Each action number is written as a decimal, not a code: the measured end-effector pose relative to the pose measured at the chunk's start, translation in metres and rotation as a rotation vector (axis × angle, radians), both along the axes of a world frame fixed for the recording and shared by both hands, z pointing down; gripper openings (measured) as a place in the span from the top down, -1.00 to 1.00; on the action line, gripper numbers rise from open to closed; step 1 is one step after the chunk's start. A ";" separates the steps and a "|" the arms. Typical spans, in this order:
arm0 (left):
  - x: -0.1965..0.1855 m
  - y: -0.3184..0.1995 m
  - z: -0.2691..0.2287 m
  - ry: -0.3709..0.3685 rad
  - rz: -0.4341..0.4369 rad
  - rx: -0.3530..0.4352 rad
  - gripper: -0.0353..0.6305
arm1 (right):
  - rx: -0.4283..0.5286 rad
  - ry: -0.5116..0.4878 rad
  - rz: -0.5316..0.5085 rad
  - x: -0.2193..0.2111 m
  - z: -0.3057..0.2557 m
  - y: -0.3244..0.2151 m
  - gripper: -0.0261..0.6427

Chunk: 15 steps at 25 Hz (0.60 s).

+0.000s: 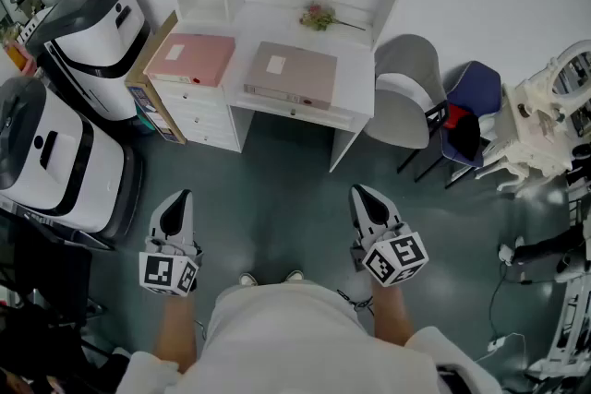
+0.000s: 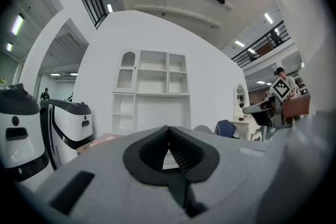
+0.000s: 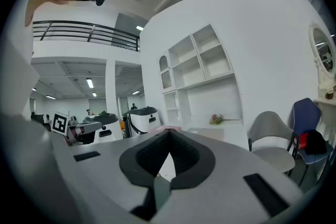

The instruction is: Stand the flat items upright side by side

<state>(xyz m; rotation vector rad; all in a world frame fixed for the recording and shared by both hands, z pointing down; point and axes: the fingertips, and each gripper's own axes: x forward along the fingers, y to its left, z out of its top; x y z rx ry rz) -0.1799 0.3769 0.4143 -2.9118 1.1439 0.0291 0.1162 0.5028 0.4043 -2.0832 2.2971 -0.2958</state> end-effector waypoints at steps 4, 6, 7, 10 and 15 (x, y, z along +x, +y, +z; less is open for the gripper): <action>0.005 0.005 0.000 -0.016 -0.007 -0.002 0.85 | -0.003 -0.008 -0.007 0.005 0.001 0.003 0.93; 0.005 0.009 0.002 -0.016 -0.014 -0.008 0.85 | -0.010 -0.009 -0.019 0.004 0.004 0.004 0.93; 0.005 0.011 0.002 -0.017 -0.019 -0.012 0.85 | -0.014 -0.011 -0.024 0.004 0.006 0.005 0.93; 0.002 0.016 0.005 -0.019 -0.036 -0.024 0.85 | -0.025 -0.008 -0.044 -0.002 0.013 0.006 0.93; -0.004 0.024 0.014 -0.026 -0.043 -0.027 0.85 | -0.015 0.003 -0.128 -0.021 0.016 0.006 0.92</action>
